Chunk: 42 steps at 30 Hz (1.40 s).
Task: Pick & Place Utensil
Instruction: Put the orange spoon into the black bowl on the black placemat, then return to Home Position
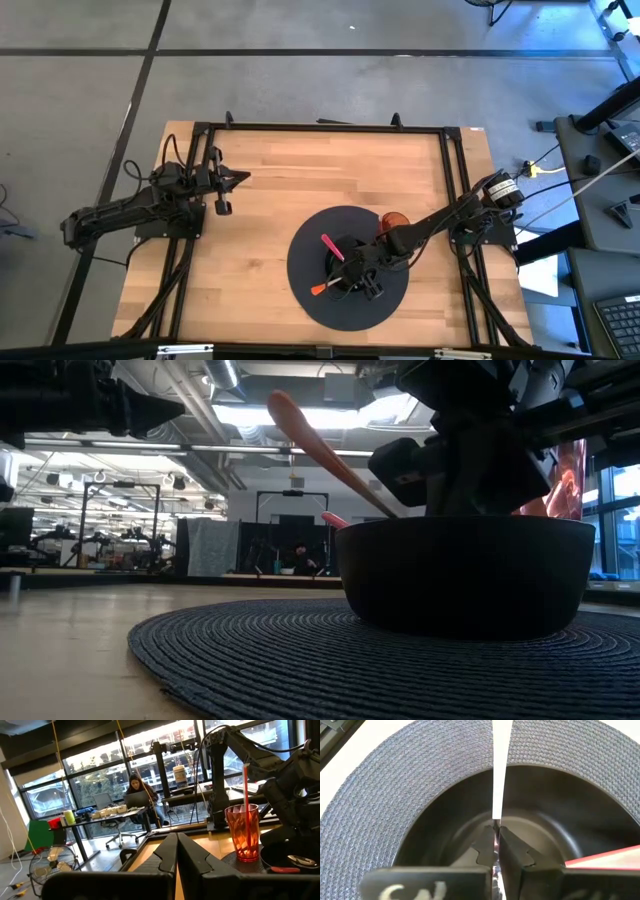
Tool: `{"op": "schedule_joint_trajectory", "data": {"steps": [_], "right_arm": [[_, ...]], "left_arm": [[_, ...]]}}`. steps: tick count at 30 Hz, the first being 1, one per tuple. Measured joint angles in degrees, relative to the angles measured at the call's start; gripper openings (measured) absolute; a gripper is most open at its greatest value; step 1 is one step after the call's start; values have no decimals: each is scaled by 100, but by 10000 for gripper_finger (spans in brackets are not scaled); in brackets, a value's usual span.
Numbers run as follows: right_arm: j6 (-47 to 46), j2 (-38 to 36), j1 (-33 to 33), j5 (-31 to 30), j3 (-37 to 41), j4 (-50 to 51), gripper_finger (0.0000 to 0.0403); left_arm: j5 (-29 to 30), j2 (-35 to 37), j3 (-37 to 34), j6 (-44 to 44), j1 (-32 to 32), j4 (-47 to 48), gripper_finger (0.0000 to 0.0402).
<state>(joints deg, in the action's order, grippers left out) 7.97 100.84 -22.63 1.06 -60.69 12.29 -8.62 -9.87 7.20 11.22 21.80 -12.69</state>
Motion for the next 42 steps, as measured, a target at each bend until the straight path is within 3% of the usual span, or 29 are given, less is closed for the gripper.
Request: {"op": "schedule_joint_trajectory", "data": {"steps": [8,19,27,29,33,37,42], "right_arm": [[-3,-3,0,0,0,-4,40],[72,-23,0,0,-109,18,39],[247,-105,-9,27,-1293,965,39],[651,-240,-96,300,-1612,1010,39],[1262,-900,-248,596,-2122,1176,32],[1480,-1994,-217,612,-2149,907,8],[1296,-3579,-208,-9,-1549,415,9]], "left_arm": [[0,0,0,-4,0,2,4],[2,0,0,0,0,4,4],[4,0,2,0,0,93,3],[5,2,2,13,0,90,3],[7,2,2,48,2,122,3],[96,2,2,102,2,251,3],[493,14,2,69,4,268,1]]}}
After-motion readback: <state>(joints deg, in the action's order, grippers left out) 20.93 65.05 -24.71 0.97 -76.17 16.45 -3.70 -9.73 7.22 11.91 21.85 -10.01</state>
